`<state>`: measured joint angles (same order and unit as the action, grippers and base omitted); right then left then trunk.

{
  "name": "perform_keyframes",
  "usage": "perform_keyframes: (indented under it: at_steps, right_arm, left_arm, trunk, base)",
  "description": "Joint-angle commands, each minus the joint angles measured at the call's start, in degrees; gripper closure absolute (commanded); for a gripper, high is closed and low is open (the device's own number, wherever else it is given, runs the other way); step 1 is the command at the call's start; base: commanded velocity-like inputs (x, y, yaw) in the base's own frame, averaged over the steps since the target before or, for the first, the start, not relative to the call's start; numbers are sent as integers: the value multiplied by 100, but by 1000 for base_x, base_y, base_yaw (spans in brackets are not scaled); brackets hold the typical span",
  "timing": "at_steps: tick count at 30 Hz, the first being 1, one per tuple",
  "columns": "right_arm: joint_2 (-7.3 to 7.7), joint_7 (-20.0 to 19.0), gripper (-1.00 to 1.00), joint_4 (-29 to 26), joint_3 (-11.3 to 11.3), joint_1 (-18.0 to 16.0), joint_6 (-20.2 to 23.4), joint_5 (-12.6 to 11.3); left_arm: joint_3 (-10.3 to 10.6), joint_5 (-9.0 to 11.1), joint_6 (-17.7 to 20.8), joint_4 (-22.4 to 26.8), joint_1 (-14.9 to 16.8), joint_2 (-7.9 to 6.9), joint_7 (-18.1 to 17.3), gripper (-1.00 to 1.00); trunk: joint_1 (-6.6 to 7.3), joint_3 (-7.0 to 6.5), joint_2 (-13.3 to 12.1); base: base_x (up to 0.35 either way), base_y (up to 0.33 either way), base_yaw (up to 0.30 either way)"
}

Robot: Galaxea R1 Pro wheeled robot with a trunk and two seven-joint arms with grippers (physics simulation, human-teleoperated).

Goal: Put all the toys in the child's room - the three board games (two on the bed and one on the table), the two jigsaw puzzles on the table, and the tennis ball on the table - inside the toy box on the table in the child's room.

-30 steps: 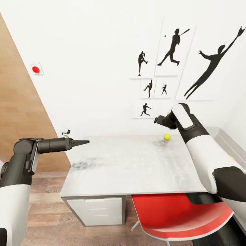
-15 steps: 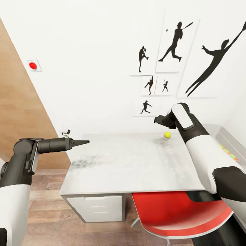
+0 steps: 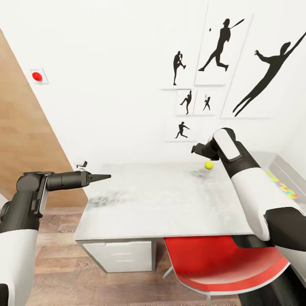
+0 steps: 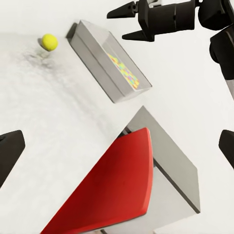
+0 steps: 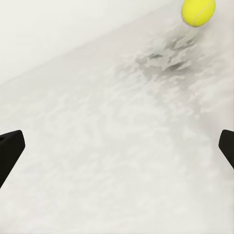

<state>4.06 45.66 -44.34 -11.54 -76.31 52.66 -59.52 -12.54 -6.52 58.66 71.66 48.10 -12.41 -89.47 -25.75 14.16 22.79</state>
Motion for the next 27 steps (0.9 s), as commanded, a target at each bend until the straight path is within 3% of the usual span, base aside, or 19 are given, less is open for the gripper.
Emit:
perform_keyframes:
  at_steps: [1, 20, 23, 27]
  right_arm:
    - [9, 57, -100, -5, -30, -7, 6, -60]
    - [45, 92, -100, -292, -49, 11, 209, -25]
    - [35, 124, -100, -328, -114, 11, 253, -19]
    - [9, 333, -100, -379, -396, 9, 318, 32]
  left_arm:
    - [-7, -60, 58, 6, 6, 2, -53, -100]
    - [-27, -60, 58, 17, 6, -66, -53, -100]
    - [-31, -60, 59, 20, 6, -114, -53, -100]
    - [-63, -96, 83, 22, 8, -158, -53, -100]
  trunk:
    - [-3, 21, 12]
    - [-3, 103, 12]
    - [-3, 104, 12]
    - [-3, 104, 12]
  base:
    - [0, 0, 0]
    - [0, 0, 0]
    - [0, 0, 0]
    - [0, 0, 0]
